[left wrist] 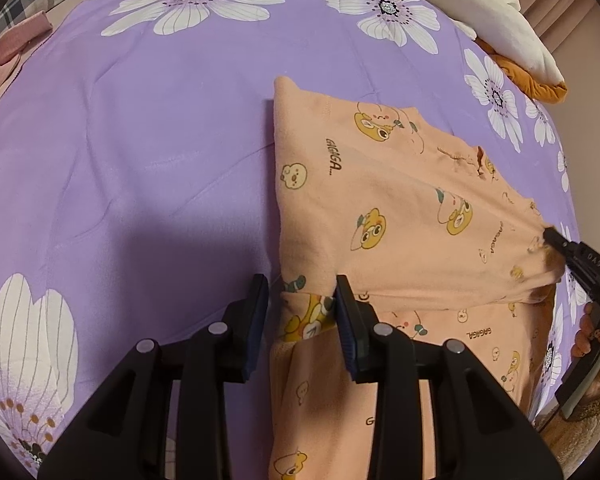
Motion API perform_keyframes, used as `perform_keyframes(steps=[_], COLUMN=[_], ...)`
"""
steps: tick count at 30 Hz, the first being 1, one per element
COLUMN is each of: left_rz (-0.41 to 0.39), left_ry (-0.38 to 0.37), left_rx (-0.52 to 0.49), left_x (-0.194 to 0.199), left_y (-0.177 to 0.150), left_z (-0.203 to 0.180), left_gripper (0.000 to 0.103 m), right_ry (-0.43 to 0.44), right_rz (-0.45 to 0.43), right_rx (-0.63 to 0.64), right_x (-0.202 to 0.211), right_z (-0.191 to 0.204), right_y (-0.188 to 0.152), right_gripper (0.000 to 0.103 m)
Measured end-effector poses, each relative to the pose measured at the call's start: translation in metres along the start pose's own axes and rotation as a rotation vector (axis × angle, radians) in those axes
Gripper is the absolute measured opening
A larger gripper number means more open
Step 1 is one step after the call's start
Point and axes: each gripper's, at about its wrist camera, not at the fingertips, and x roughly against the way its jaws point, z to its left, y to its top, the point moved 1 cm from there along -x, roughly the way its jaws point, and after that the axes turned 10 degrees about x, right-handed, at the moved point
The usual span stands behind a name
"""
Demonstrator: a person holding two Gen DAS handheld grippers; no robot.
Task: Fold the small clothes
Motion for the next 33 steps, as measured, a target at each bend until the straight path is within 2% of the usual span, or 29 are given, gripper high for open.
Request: perform_keyframes(steps=[3,9,17,25,33], left_rz=[-0.002,-0.001,-0.007,-0.015,-0.027], left_ry=[-0.005,-0.009,-0.024,-0.049,-0.081], left_rx=[0.002,0.001,0.009,0.005,0.020], left_x=[0.000,0.000,-0.001,-0.003,-0.003], left_y=[-0.001,-0.001,-0.002,-0.002,-0.002], left_z=[0.001,0.001,0.002,0.000,0.000], left_gripper=[0.035,0.036,0.038,0.050,0.056], right_ry=[-0.013,-0.050,-0.066,-0.079,-0.106], right_rz=[0.003,0.068,0.046,0.027,0.024], right_rx=[-0.001,-0.010,-0.001,0.016,0.045], right_x=[-0.004,-0.032,-0.033,-0.034,-0.035], right_z=[-0.003,-0.009,-0.011,-0.009,-0.006], right_y=[0.002,-0.008,-0.015,-0.018,-0.018], right_gripper=[0.012,0.012,0.012,0.013,0.015])
